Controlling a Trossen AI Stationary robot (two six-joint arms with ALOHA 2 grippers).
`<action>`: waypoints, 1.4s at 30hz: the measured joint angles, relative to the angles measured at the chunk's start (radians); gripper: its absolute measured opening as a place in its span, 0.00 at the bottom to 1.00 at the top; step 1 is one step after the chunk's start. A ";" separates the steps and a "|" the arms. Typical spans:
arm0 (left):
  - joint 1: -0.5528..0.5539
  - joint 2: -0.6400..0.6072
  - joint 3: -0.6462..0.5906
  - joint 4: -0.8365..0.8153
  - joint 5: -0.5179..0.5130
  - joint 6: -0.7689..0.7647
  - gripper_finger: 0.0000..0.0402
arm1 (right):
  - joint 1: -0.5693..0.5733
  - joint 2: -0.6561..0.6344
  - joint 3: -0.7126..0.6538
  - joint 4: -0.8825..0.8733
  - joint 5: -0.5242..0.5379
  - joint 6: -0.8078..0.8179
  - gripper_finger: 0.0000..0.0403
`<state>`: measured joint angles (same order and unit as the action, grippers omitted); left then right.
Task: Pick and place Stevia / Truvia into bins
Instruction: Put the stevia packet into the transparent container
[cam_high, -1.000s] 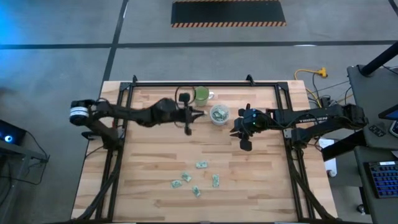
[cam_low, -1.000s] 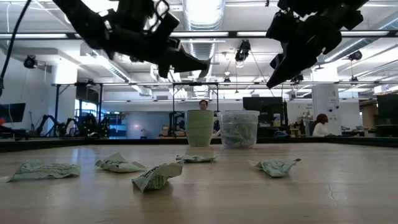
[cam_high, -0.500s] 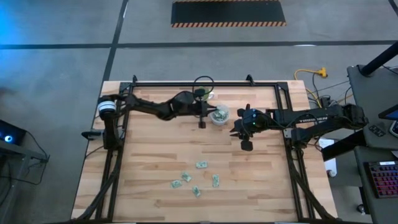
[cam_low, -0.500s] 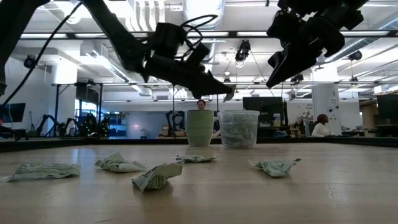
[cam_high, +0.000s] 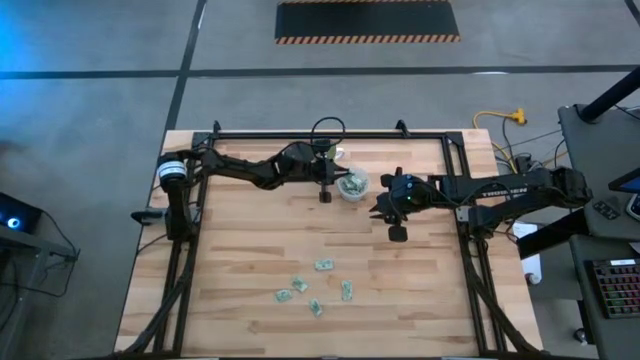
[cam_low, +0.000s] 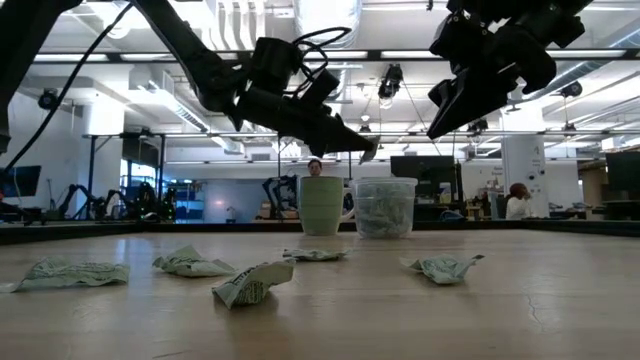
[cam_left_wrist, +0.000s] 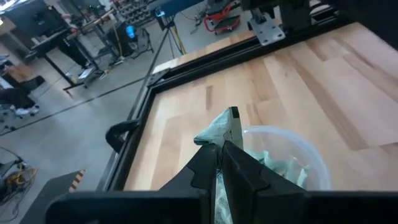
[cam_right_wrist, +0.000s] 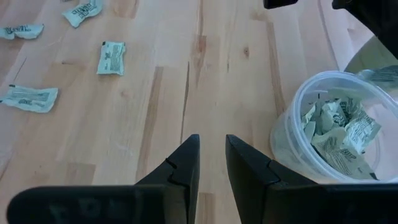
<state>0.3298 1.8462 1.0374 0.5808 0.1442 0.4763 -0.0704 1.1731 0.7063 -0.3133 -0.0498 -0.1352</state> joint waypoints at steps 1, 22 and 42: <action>0.000 0.000 0.000 0.003 0.005 0.000 0.02 | 0.000 -0.002 0.000 0.001 0.000 0.000 0.17; 0.010 0.101 0.047 0.003 0.008 -0.026 0.02 | 0.000 -0.008 0.000 -0.011 0.000 0.024 0.17; 0.008 0.065 0.048 -0.068 0.007 -0.027 0.47 | 0.000 -0.008 0.000 -0.012 0.000 0.031 0.17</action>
<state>0.3374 1.9108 1.0859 0.5126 0.1513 0.4497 -0.0700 1.1652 0.7067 -0.3250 -0.0502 -0.1043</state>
